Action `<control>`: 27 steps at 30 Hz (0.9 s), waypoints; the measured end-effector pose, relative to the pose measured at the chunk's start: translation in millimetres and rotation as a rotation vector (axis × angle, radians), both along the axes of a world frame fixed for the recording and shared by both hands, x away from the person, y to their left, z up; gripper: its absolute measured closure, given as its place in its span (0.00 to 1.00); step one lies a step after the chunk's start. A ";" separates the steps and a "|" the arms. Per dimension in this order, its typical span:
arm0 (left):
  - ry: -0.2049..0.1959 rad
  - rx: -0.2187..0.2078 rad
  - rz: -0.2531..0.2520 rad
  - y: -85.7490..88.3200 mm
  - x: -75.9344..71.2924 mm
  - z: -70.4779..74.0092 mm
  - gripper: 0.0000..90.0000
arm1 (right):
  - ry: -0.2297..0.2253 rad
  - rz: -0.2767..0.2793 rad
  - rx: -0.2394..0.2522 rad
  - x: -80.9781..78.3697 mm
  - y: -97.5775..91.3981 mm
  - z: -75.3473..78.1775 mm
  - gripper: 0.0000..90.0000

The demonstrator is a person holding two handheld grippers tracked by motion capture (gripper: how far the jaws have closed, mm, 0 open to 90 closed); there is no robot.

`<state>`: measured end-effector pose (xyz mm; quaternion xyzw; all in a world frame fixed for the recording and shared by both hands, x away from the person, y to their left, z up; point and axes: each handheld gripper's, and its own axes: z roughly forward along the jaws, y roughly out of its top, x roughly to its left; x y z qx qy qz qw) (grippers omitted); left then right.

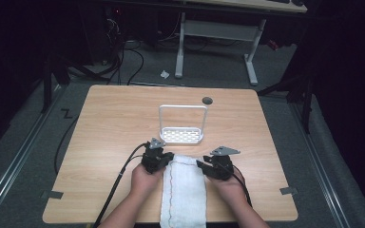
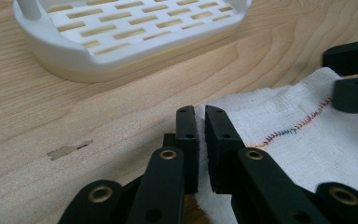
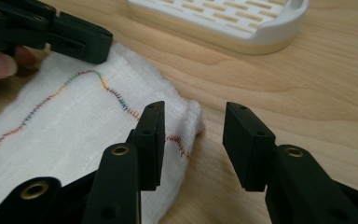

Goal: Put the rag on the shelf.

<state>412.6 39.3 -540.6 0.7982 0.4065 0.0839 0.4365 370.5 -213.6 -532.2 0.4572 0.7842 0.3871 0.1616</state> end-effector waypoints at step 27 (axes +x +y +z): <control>-0.257 -0.095 0.131 12.0 -75.2 42.1 0.94 | -0.289 0.016 0.008 -42.4 43.4 24.7 0.95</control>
